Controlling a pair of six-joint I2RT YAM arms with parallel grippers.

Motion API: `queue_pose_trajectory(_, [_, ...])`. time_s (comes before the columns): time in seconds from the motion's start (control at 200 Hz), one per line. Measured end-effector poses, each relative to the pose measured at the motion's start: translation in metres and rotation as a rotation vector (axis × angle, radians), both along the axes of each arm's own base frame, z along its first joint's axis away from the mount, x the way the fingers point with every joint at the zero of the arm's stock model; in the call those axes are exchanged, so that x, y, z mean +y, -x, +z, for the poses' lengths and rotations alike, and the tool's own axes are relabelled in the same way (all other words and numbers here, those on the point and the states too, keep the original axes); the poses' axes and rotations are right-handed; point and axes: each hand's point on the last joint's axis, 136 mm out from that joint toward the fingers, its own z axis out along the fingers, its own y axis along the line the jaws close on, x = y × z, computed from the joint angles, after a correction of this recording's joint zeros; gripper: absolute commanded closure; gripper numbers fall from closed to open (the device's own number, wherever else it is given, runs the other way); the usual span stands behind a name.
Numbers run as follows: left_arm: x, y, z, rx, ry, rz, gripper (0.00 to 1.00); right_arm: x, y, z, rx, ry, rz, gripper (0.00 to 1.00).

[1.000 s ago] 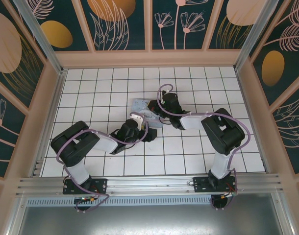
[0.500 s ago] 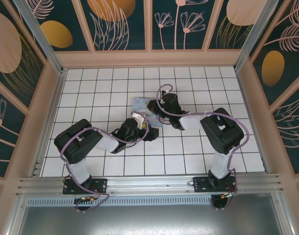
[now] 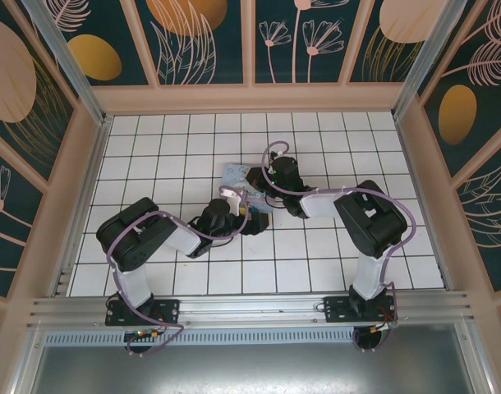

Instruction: Unlock the padlock with the key

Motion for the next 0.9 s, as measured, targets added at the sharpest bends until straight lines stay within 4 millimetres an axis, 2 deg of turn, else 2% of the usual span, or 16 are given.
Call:
queue_pose_trajectory(0.275, [0.003,0.003,0.005,0.026,0.077,0.027,0.03,0.000,0.000,0.000,0.002,-0.002,0.000,1.00])
queue_pose_trajectory(0.55, [0.010,0.017,0.010,0.060,0.166,0.028,0.04,0.002,0.002,0.000,0.002,-0.002,0.005,1.00])
queue_pose_trajectory(0.901, [0.008,0.011,0.010,0.086,0.189,0.057,0.07,0.004,0.003,0.000,0.002,-0.002,0.007,1.00])
